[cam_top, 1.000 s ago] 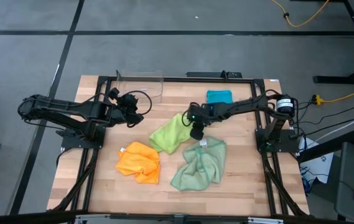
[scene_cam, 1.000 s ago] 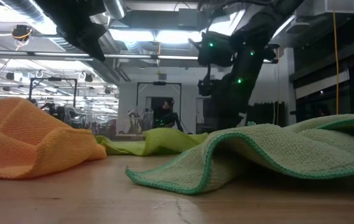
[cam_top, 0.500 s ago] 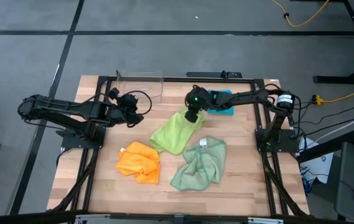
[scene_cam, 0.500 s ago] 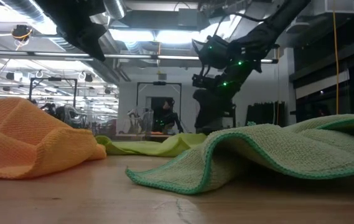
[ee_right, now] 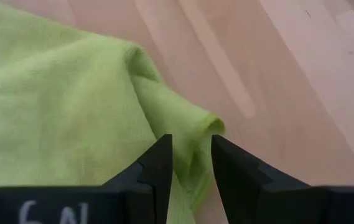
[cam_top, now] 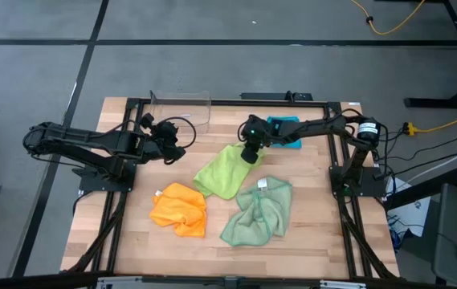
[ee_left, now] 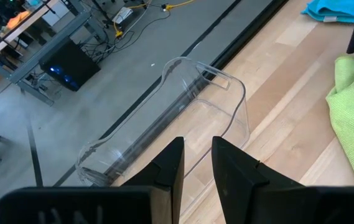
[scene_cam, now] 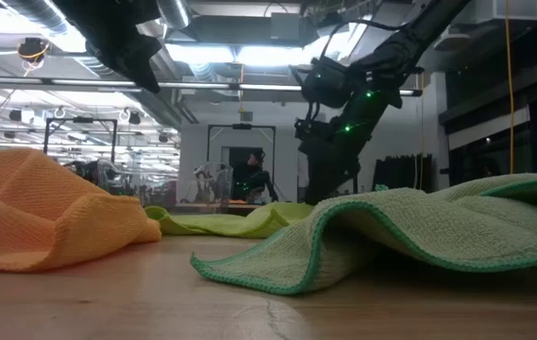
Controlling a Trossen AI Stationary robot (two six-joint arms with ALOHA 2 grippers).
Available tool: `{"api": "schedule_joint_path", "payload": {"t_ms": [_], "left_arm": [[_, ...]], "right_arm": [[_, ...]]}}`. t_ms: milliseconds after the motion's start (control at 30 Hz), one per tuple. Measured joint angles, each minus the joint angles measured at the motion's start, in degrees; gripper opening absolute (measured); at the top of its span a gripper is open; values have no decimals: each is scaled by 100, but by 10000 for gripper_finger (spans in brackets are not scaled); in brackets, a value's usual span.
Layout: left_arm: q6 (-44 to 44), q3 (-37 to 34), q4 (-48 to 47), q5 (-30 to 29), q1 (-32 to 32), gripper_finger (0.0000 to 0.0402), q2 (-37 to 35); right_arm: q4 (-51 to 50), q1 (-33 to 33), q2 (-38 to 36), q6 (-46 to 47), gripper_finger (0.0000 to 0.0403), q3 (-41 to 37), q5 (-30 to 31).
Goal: Fold microfiber towels
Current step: Fold the light green towel
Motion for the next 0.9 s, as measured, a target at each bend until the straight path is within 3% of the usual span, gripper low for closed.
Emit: {"api": "schedule_joint_path", "payload": {"t_ms": [233, 367, 633, 767, 900], "left_arm": [[0, 0, 0, 0, 1, 74, 0], [0, 0, 0, -2, 2, 74, 0], [2, 0, -2, -2, 0, 74, 0], [2, 0, 0, -2, 0, 74, 0], [3, 0, -2, -2, 0, 74, -1]], "right_arm": [[274, -4, 332, -32, 114, -1, 3], [577, -2, 407, -163, 104, -2, 311], [734, -107, 385, -601, 9, 362, 978], [737, -197, 381, -707, 5, 701, 1099], [-98, -204, 380, -630, 12, 1125, 1103]]}}
